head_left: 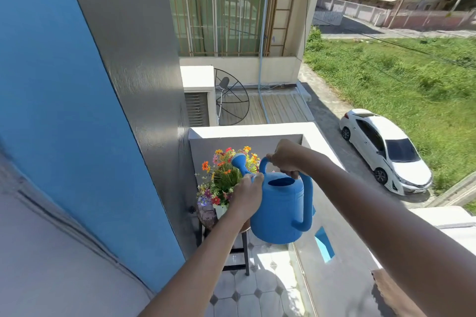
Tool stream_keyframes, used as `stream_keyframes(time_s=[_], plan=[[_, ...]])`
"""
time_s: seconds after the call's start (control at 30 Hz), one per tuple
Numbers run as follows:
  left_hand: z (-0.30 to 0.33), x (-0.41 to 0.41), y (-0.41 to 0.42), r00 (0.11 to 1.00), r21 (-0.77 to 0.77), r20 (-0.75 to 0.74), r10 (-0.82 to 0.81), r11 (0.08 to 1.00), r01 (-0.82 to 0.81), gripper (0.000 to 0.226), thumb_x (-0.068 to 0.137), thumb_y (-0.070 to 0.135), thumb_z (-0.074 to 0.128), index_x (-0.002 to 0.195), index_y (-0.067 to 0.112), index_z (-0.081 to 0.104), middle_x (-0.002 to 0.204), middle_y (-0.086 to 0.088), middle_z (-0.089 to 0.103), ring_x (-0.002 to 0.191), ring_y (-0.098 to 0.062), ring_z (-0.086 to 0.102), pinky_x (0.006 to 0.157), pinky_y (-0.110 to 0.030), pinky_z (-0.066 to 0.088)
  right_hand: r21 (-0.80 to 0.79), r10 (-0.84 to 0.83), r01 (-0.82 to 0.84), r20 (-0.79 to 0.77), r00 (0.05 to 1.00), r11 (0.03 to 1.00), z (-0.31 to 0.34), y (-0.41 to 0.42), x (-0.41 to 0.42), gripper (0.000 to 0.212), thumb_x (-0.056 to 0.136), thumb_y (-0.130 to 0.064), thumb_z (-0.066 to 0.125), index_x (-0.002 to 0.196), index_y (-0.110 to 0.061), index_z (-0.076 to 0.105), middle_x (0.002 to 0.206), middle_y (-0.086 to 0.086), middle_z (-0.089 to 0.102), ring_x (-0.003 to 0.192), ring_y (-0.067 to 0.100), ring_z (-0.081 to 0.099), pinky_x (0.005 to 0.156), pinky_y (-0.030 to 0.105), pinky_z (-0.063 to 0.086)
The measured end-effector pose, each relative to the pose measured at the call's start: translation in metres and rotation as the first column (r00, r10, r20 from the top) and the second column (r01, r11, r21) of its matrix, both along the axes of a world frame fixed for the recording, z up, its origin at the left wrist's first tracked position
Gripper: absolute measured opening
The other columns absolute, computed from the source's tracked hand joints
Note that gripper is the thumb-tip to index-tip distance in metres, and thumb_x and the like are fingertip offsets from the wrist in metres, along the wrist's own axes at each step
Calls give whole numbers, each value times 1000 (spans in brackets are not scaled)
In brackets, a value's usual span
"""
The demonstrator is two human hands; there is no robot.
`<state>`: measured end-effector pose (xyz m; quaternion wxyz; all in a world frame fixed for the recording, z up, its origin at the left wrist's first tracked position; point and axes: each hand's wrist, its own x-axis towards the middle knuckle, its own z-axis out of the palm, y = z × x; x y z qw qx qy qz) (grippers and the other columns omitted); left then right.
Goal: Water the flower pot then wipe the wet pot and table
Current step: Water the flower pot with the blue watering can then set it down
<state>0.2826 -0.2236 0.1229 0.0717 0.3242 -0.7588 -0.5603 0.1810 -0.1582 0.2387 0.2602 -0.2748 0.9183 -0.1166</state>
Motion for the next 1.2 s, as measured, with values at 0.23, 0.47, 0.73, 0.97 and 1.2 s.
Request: stream_keyframes(time_s=[0.23,0.47,0.73,0.97,1.2], plan=[[-16,-11,11,998,-35,-11,-56,998,56,50,89,54,31,120,20,52,104,-7,63,91,-22,61,81,-41,50,-163,-161,186,151,975,969,-32,37,0,31,103,-19,40,115,2,60,69,15,60,48,24,52,47,29,44],[-31,-50,29,989,-35,-36,-146,989,145,47,91,50,38,135,33,42,120,-1,60,100,-21,61,87,-43,51,-430,-336,494,393,856,756,-72,85,-18,31,102,-32,46,98,-3,59,65,5,51,44,17,41,42,25,39],[-44,-123,75,977,-113,-25,-213,971,209,43,95,44,44,133,25,50,118,6,58,104,-13,55,77,-23,38,-518,-407,782,668,623,346,-96,134,-63,24,103,-24,41,82,-13,42,62,5,39,42,12,34,41,22,29],[-76,-208,127,932,165,-118,-342,919,358,27,93,33,56,118,22,61,103,0,71,89,-13,67,75,-13,49,-484,-437,860,746,502,161,-112,181,-124,22,105,-24,35,107,-7,48,61,5,47,46,15,45,50,29,43],[-104,-281,167,799,100,-102,-593,793,601,29,98,31,46,118,23,64,104,5,72,90,-3,63,84,-17,47,-400,-442,898,782,439,185,-133,238,-182,18,106,-16,38,108,-4,51,81,15,63,68,25,66,67,37,58]])
